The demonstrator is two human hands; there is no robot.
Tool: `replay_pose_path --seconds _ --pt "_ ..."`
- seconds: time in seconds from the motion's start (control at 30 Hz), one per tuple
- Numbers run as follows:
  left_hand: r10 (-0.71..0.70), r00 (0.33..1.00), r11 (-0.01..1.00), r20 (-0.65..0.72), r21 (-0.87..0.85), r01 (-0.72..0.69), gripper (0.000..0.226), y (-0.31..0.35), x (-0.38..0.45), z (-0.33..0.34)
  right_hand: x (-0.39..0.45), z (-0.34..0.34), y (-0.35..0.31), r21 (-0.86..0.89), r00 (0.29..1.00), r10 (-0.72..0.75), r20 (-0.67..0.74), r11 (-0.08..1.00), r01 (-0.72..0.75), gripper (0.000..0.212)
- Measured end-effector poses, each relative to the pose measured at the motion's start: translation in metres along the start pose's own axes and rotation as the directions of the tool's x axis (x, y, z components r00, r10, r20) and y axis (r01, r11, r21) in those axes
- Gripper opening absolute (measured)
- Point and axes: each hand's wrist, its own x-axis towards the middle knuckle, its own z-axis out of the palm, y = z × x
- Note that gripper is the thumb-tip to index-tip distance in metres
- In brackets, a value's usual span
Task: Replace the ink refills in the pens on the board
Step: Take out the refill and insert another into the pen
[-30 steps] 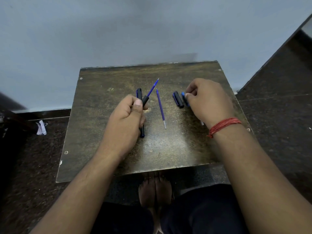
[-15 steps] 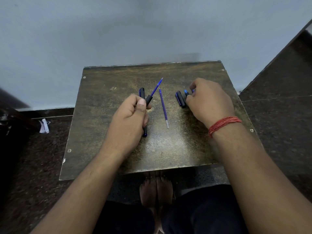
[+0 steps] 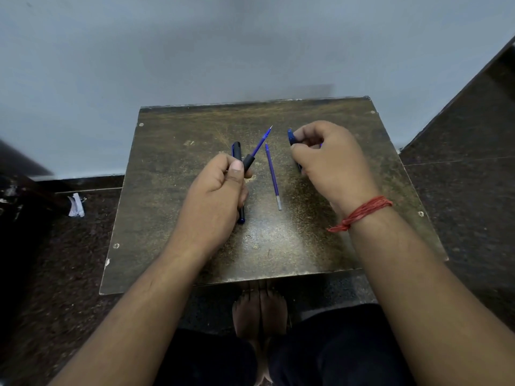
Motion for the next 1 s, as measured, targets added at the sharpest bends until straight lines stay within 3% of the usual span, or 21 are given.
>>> replay_pose_path --seconds 0.07,0.13,0.23,0.37,0.7,1.0 --pt "-0.001 1.0 1.0 0.003 0.003 0.001 0.037 0.0003 -0.0002 0.0003 -0.0025 0.0008 -0.0039 0.294 0.996 0.083 0.044 0.951 -0.093 0.013" --pt "-0.005 1.0 1.0 0.01 0.002 0.005 0.035 0.0008 -0.0003 0.0006 -0.0032 -0.0001 -0.0077 0.538 0.983 0.144 0.111 0.823 -0.182 0.013" --pt "-0.004 1.0 1.0 0.026 0.011 0.003 0.032 0.0013 -0.0009 0.0008 -0.0018 -0.0027 -0.0081 0.691 0.978 0.159 0.132 0.693 -0.205 0.012" --pt "-0.002 0.999 1.0 0.035 0.027 0.001 0.032 0.0034 -0.0022 0.002 -0.0008 -0.0031 -0.0067 0.742 0.983 0.142 0.116 0.645 -0.181 0.01" --pt "-0.009 0.998 1.0 0.059 0.021 0.008 0.033 0.0065 -0.005 0.0041 -0.0022 -0.0007 -0.0061 0.675 0.99 0.075 0.116 0.726 -0.134 0.009" --pt "0.0 0.999 0.999 0.052 0.039 -0.002 0.029 0.0066 -0.0057 0.0034 -0.0002 -0.0057 -0.0065 0.732 0.996 0.061 0.059 0.676 -0.085 0.009"
